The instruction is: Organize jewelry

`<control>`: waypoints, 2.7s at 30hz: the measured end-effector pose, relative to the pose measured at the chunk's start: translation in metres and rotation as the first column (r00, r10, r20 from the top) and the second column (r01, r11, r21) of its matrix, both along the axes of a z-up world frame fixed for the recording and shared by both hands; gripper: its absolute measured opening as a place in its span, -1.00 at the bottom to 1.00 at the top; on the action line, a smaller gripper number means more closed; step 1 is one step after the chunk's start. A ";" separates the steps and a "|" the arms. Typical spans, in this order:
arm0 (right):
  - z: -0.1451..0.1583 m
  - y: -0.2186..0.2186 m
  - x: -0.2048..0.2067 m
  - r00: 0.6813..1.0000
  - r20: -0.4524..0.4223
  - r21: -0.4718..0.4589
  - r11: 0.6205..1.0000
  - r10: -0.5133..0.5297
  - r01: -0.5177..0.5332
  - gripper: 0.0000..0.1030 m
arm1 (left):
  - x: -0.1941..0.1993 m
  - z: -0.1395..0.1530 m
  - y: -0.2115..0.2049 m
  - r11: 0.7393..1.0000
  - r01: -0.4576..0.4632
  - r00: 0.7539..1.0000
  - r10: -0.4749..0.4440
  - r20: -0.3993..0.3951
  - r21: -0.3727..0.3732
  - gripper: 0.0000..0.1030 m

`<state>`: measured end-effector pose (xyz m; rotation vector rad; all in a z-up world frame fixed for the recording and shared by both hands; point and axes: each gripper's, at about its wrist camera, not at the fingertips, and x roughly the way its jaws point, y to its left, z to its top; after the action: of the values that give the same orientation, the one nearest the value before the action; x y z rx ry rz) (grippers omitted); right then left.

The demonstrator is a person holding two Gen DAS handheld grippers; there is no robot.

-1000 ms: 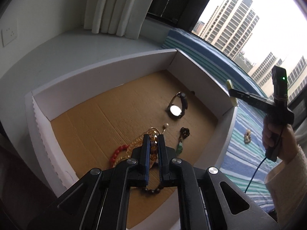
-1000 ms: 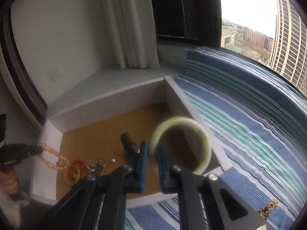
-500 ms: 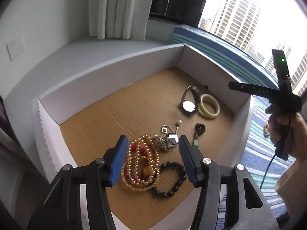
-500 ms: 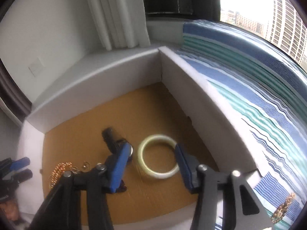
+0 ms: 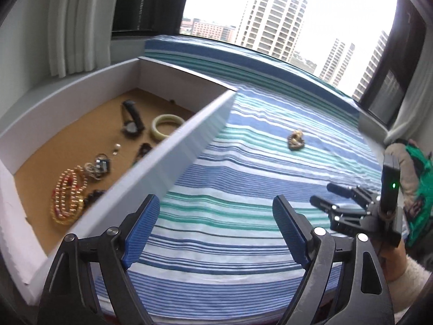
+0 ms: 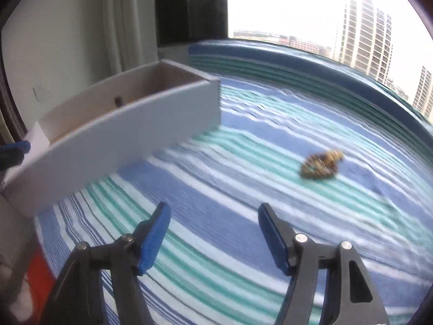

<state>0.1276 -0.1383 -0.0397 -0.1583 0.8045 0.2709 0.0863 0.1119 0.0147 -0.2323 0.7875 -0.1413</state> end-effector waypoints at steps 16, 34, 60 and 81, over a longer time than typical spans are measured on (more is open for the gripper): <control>-0.036 -0.136 -0.088 0.931 0.048 0.080 0.931 -0.362 0.357 0.33 | 0.027 -0.092 -0.135 0.983 0.158 0.983 -0.149 -0.106 0.092 0.69; -0.048 -0.131 -0.088 0.937 0.015 0.105 0.933 -0.348 0.344 0.38 | 0.023 -0.104 -0.149 0.964 0.202 0.976 -0.184 -0.112 0.174 0.89; -0.019 -0.178 -0.101 0.895 0.066 0.166 0.889 -0.442 0.427 0.39 | 0.152 -0.010 -0.196 0.899 0.418 0.905 -0.401 -0.141 0.127 0.92; -0.033 -0.175 -0.112 0.922 0.025 0.196 0.906 -0.386 0.374 0.39 | 0.295 -0.092 -0.289 0.903 0.341 0.934 -0.293 -0.204 0.262 0.94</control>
<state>0.0156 -0.3137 -0.0732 0.1689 0.7249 -0.0296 0.3818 -0.1767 -0.0774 0.1731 0.9924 -0.3145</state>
